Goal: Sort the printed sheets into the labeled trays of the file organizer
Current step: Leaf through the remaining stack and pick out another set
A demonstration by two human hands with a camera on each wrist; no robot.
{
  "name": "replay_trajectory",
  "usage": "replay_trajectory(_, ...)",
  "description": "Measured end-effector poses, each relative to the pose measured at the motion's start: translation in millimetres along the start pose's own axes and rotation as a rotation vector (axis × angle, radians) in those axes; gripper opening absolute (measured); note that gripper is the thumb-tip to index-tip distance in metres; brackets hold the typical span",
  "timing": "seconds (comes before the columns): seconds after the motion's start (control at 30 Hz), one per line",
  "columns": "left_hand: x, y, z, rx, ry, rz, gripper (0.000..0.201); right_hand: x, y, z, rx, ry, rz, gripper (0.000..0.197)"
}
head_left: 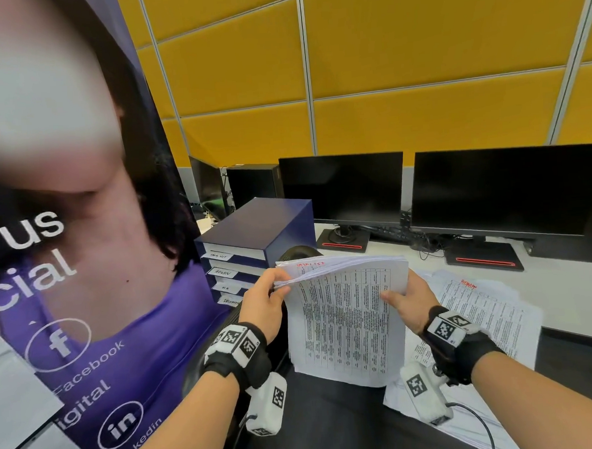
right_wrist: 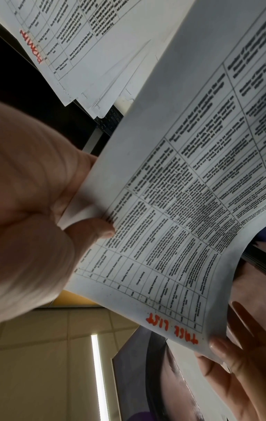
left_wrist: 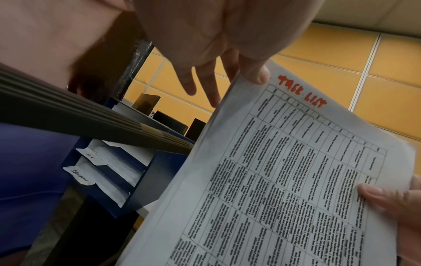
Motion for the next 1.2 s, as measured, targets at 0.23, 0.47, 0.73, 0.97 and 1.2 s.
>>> replay_trajectory(0.23,-2,-2,-2,-0.01,0.016,-0.061,0.029,-1,-3,2,0.001,0.007,0.0,0.036)
replay_trajectory(0.47,-3,-3,0,-0.016,-0.048,-0.051,0.029,1,-6,4,0.015,0.023,0.018,0.036)
replay_trajectory(0.73,5,-3,4,-0.005,-0.066,0.069,0.022,1,-7,5,0.009,0.032,0.024,0.037)
replay_trajectory(0.97,10,-7,-3,0.071,0.04,0.121,0.03,6,-6,7,0.007,0.043,0.029,0.035)
replay_trajectory(1.2,13,-2,-5,-0.029,0.032,0.015,0.031,7,-5,9,-0.015,0.014,0.04,0.032)
Point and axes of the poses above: each hand's wrist, its own y-axis away from the middle knuckle, its own x-axis out of the back of the hand, z = x × y, the point moved 4 cm from there along -y, towards the middle knuckle, and after that the axes turned 4 degrees about -y, right-handed, at the moved point
